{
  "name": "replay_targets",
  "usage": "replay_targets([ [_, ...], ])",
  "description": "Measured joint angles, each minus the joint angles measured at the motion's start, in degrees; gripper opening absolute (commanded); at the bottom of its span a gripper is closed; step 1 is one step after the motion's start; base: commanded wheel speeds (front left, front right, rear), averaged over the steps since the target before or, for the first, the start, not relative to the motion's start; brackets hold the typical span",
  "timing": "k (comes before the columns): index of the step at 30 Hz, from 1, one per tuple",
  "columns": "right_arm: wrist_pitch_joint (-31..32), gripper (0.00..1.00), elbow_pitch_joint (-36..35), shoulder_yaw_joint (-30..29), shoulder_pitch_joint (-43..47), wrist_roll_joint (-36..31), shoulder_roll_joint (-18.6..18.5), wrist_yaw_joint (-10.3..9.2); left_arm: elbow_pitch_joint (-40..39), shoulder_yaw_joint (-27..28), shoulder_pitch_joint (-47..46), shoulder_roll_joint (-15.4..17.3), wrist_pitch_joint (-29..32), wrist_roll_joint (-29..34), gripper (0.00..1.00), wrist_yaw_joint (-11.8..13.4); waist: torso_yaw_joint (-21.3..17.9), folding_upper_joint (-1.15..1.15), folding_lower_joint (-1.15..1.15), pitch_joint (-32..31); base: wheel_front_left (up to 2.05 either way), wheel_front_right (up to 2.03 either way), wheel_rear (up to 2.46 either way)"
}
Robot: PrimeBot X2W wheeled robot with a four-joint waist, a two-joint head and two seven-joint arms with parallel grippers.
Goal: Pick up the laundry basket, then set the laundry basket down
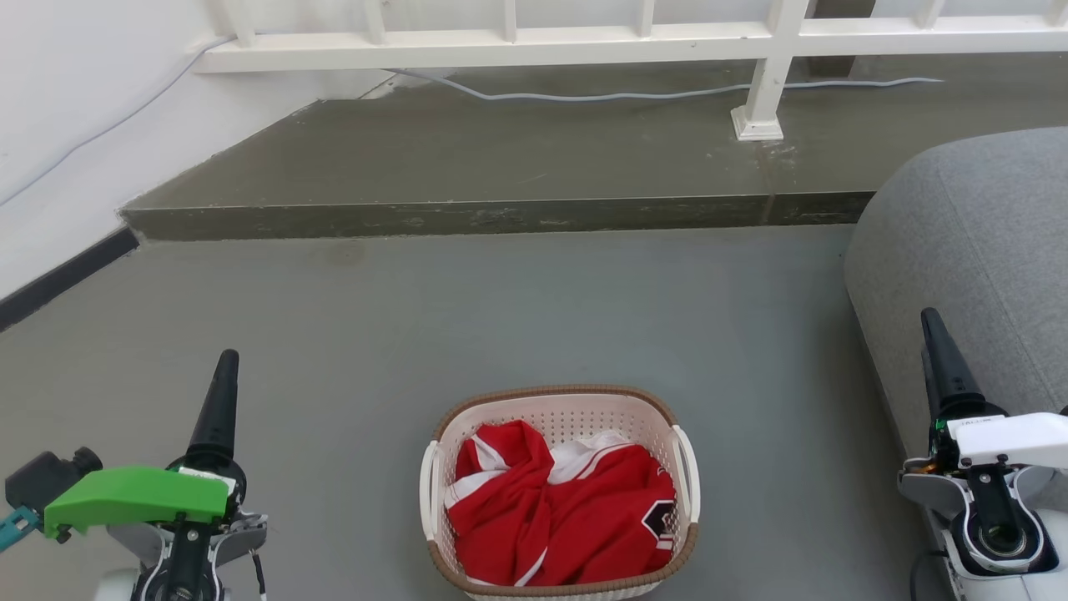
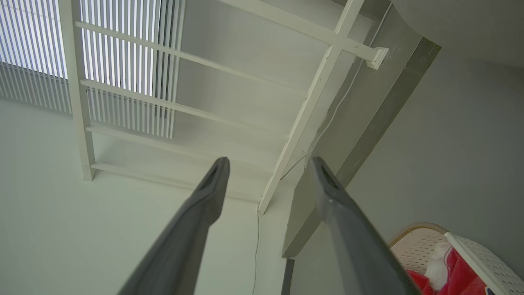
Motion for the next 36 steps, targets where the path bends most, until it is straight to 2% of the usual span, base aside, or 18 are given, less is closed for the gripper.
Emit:
replay_targets([
  [8,-1.57,1.00,-1.26,2.31,-0.75,-8.84,-2.02,-1.22,-1.20,-2.42,-0.92,1.66,-1.75,8.42,1.00,0.19,0.01,0.00,0.00,0.10,0.00,0.00,0.00],
  [25,-5.23,1.00,-2.93,8.28,-0.93,-25.55,-4.09,-4.15,-3.26,-8.61,-1.08,4.16,-5.28,25.85,1.00,4.07,0.16,0.00,0.00,0.11,0.00,0.00,0.00],
  [36,-7.13,1.00,-3.05,11.69,-0.92,-35.01,-5.49,-6.28,-4.39,-12.49,-1.08,5.04,-7.45,34.70,1.00,6.05,0.23,0.00,0.00,0.14,0.00,0.00,0.00],
])
